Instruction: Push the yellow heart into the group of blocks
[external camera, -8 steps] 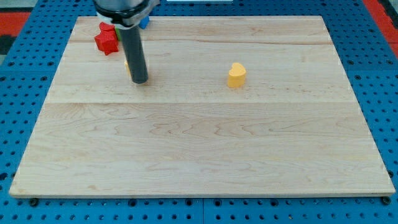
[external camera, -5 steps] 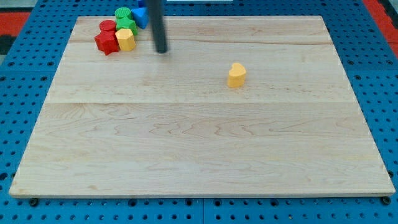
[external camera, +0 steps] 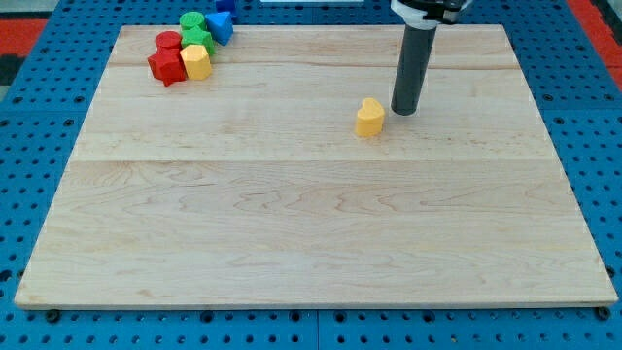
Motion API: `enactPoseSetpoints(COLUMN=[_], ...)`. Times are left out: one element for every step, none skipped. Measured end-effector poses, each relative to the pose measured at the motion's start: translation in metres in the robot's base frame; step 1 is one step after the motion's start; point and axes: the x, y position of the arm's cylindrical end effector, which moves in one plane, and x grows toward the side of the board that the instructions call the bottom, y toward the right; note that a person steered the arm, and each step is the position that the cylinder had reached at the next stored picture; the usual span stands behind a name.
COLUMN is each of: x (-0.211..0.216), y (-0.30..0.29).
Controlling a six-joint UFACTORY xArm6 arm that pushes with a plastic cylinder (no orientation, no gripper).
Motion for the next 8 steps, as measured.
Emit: enactPoseSetpoints(x=[0.008,-0.009,0.036,0.044,0.008,-0.048,-0.047,-0.039], y=[-0.027,-0.067,-0.064,-0.076,-0.128,-0.153,-0.146,-0.073])
